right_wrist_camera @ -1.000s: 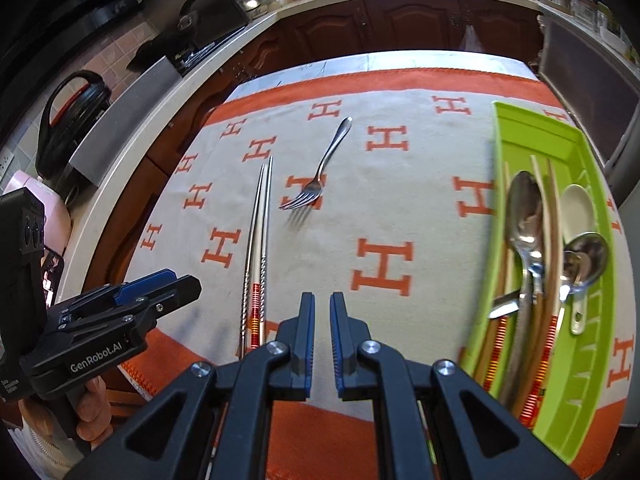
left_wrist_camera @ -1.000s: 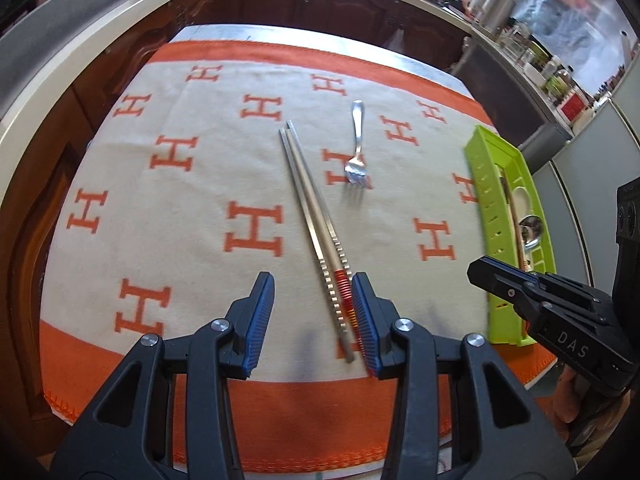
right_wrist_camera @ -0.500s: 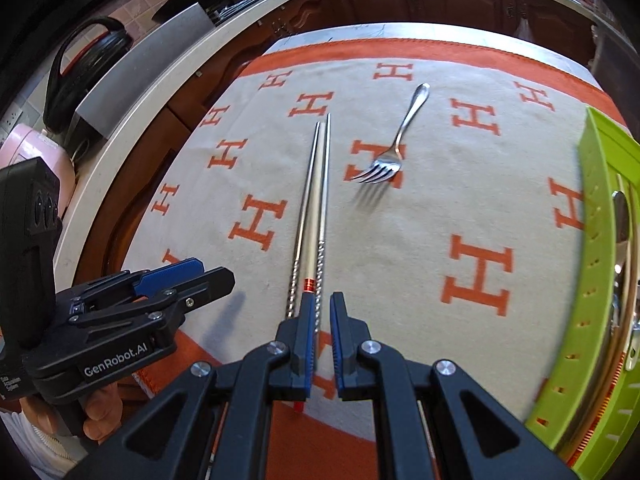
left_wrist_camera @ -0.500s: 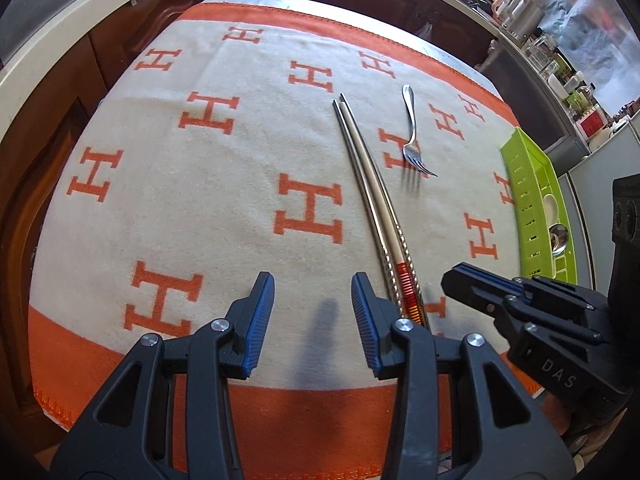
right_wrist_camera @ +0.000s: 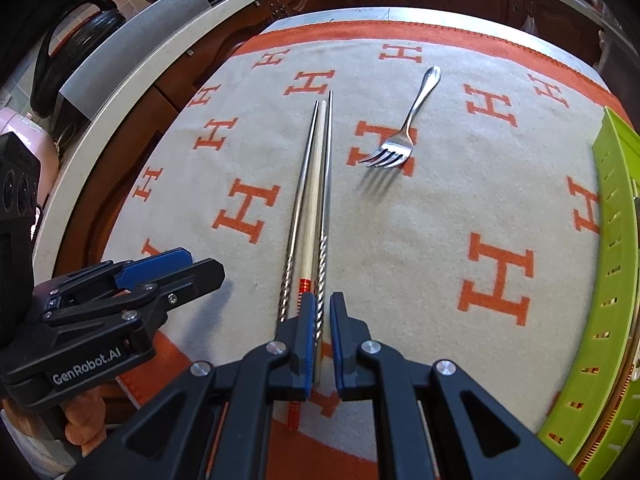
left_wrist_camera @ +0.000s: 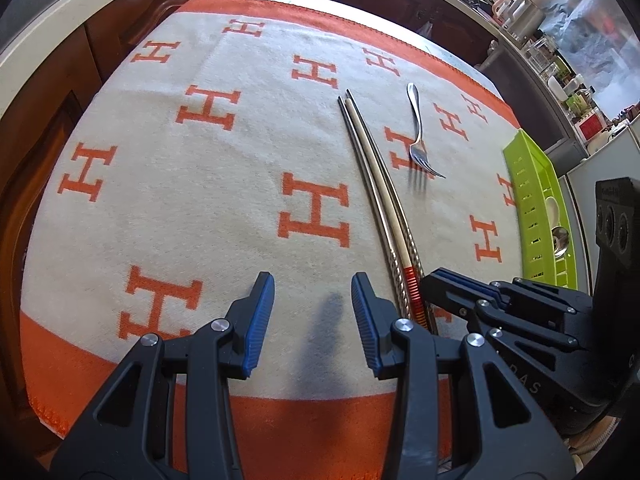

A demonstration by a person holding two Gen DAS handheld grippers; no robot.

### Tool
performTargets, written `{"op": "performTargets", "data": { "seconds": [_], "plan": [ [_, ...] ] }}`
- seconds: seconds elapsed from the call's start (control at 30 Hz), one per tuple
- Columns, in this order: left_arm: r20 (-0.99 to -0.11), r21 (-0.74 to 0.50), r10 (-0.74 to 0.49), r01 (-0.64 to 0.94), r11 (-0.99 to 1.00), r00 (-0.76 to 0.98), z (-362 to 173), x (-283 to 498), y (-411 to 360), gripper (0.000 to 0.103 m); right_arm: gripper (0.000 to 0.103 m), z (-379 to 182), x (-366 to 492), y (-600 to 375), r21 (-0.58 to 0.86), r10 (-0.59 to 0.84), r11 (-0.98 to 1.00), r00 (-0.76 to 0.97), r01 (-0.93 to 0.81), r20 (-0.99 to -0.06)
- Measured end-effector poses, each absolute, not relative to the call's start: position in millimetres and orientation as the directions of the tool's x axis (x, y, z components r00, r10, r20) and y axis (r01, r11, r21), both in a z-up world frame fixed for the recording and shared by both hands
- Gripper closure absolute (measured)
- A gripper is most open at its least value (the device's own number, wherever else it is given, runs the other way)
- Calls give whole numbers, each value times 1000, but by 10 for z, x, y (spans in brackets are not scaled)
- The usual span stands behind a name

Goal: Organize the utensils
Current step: 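Grasp a metal chopstick with the left tool while the right tool grasps another metal chopstick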

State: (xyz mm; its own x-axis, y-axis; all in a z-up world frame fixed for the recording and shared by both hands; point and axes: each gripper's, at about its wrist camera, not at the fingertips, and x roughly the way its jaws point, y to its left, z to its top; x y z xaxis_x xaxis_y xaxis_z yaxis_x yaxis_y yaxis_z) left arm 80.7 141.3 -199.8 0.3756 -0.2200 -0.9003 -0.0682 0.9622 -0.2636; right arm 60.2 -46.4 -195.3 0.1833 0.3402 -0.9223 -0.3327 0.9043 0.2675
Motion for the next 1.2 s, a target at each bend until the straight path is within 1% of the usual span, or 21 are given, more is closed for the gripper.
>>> {"op": "performTargets", "data": {
  "seconds": [0.33,0.43,0.57,0.77,0.9,1.07,1.2],
  "plan": [
    [-898,-260,-223,-50,964,380,-1976,834,1352,66,95,-1971,694,-295,172,277,909,244,-379,-929],
    [-889,-278,-242,-40,960,388,-1948,837,1334,66,98,-1967,686,-263,131,252,907,264,-400,-931],
    [-884,-298,-265,-28,954,385,-1935,857,1287,62,97,-1966,678,-370,152,260,919,270,-363,-927],
    [-897,-272,-257,11,962,361,-1966,896,1119,62,97,-1957,640,-661,194,273,938,270,-286,-923],
    [-913,-236,-226,13,972,339,-2025,938,1005,62,97,-1955,596,-798,224,292,940,263,-258,-920],
    [-931,-153,-150,17,988,332,-2049,964,860,62,97,-1968,576,-887,260,320,935,260,-240,-911],
    [-935,-125,-122,13,992,333,-2046,976,804,56,97,-1972,567,-924,279,338,931,261,-237,-904]
  ]
}}
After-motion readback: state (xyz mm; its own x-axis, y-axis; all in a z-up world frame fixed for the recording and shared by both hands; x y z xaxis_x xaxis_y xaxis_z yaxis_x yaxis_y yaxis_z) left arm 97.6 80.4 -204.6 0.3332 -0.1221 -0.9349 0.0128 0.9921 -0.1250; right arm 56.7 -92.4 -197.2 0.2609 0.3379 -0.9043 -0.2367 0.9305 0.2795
